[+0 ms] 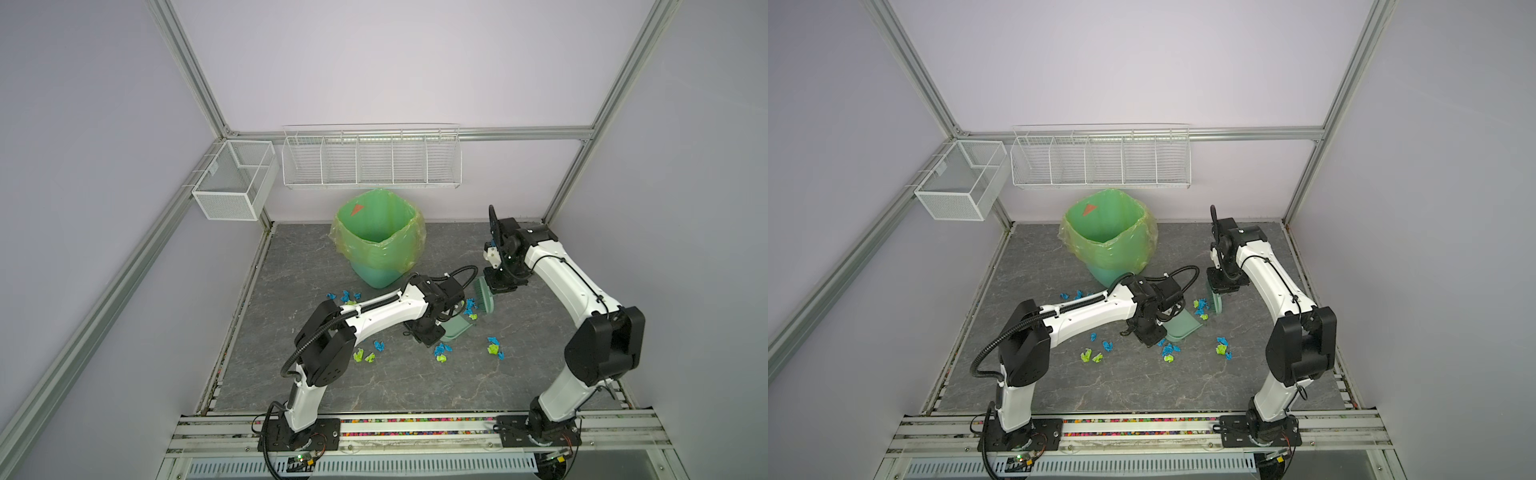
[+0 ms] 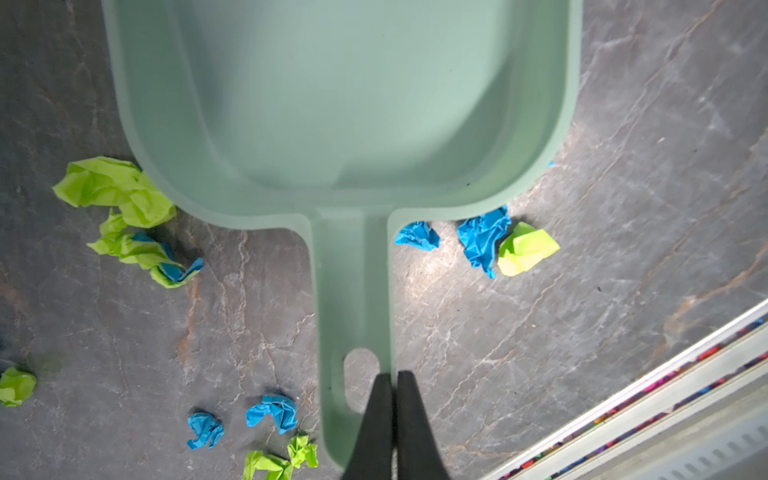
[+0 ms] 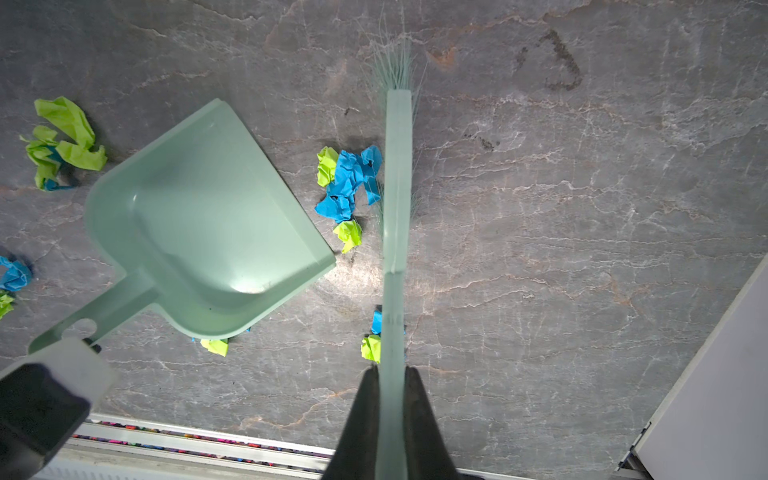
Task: Sweep away the paper scraps from the table
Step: 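Sweep scraps into the dustpan with the right gripper's brush toward the left gripper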
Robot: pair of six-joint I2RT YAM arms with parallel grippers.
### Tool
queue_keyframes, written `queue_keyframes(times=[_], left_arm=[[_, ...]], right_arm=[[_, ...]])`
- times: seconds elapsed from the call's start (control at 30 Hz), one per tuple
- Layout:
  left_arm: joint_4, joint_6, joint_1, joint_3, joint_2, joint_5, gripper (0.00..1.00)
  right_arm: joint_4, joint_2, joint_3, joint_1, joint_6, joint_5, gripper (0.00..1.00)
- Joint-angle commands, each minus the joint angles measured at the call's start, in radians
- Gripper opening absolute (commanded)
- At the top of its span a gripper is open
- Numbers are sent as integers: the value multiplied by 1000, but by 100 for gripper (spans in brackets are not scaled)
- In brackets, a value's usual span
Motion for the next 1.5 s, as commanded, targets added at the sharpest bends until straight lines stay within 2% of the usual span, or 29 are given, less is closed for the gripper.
queue_keyframes(times=[0.0,0.23,0.33,0.47,0.57,0.8,1.03,1.23,1.33,1.47], left_arm=[[-39,20,-7,44,28,-25,0],[-30,21,-7,76,44,-7,0],[-28,24,-6,87,57,10,0],[-14,23,-7,87,63,21,0],[-9,23,-7,86,71,18,0],[-9,22,-7,96,82,11,0],[-18,19,-7,90,79,6,0],[-8,11,-4,72,68,7,0],[-8,11,0,72,67,6,0],[-4,9,7,76,68,4,0]], right_arm=[[1,11,-3,6,-24,-9,7],[10,-12,-33,72,-14,-66,7],[22,-35,-43,111,-2,-135,7],[57,-120,-66,128,24,-238,7],[82,-191,-89,129,42,-267,7],[69,-265,-112,121,56,-207,7],[100,-302,-122,66,71,-164,7],[123,-238,-70,7,40,-122,7],[126,-176,-22,6,14,-73,7],[157,-103,28,7,-21,-70,7]])
